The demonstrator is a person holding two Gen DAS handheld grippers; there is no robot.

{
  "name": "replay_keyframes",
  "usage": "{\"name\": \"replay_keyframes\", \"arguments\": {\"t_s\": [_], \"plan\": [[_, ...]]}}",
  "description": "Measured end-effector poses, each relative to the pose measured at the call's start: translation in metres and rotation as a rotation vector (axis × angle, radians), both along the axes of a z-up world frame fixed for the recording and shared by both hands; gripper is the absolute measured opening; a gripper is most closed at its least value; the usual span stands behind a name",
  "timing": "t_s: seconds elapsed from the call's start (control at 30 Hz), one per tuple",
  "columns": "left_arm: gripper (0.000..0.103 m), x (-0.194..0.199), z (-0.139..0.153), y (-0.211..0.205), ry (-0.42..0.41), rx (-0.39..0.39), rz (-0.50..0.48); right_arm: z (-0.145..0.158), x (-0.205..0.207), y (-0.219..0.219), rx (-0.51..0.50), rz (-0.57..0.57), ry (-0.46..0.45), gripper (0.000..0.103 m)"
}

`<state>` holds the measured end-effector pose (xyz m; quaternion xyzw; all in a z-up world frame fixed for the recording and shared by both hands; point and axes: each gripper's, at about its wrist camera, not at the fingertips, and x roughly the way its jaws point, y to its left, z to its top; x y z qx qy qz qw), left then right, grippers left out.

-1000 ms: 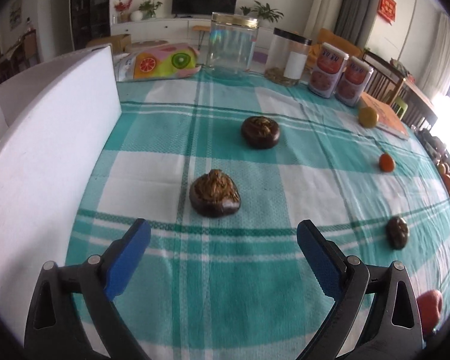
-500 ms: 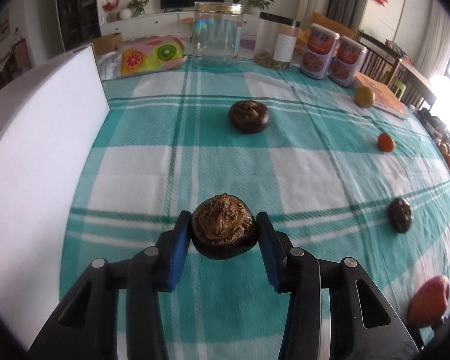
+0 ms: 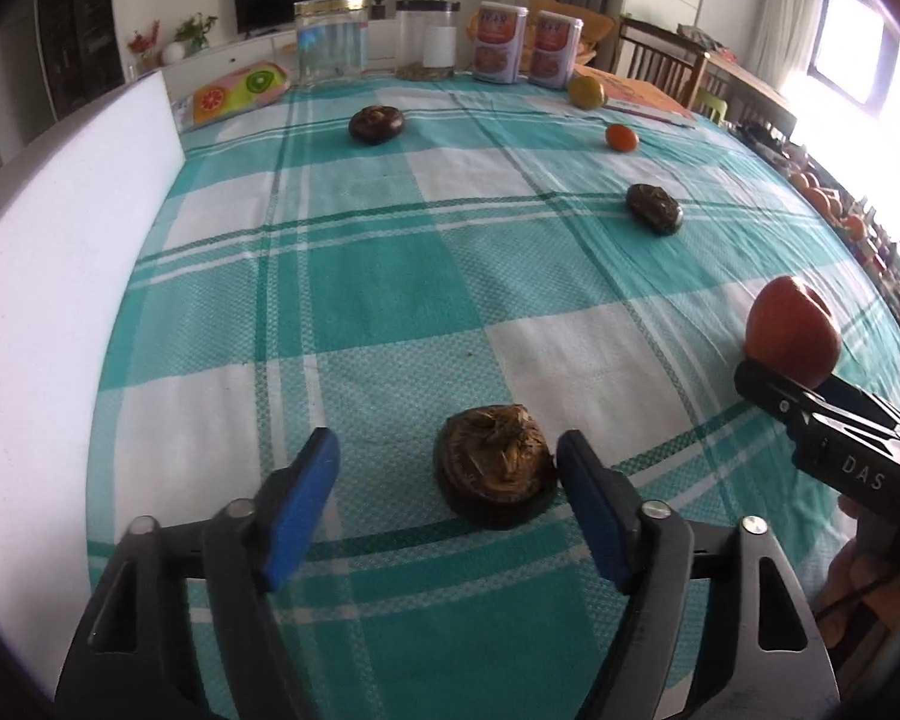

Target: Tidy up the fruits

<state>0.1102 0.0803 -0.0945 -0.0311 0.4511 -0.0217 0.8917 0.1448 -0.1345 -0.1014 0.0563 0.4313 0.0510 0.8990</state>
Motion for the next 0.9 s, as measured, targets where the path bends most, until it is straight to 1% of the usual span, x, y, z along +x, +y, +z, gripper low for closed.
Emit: {"name": "replay_keyframes", "arguments": {"t_s": [0.07,0.1,0.2,0.3,0.5,0.9], "plan": [[0.089,0.001,-0.007,0.006,0.006,-0.002,0.043,-0.001,0.000,0.002,-0.008,0.004,0.004,0.095],[0.091,0.000,-0.008,0.006,-0.009,0.010,0.047,-0.001,0.000,0.002,-0.010,0.004,0.005,0.095],[0.094,0.003,-0.010,0.001,-0.002,0.069,0.044,-0.001,0.000,0.003,-0.017,0.007,0.008,0.096],[0.098,0.004,-0.012,0.001,0.001,0.071,0.041,-0.001,0.000,0.004,-0.027,0.008,0.011,0.096],[0.099,0.004,-0.013,0.001,0.003,0.075,0.041,-0.001,0.000,0.006,-0.035,0.008,0.013,0.097],[0.101,0.004,-0.013,0.000,0.004,0.076,0.040,-0.003,0.001,0.012,-0.083,0.011,0.025,0.097]]}}
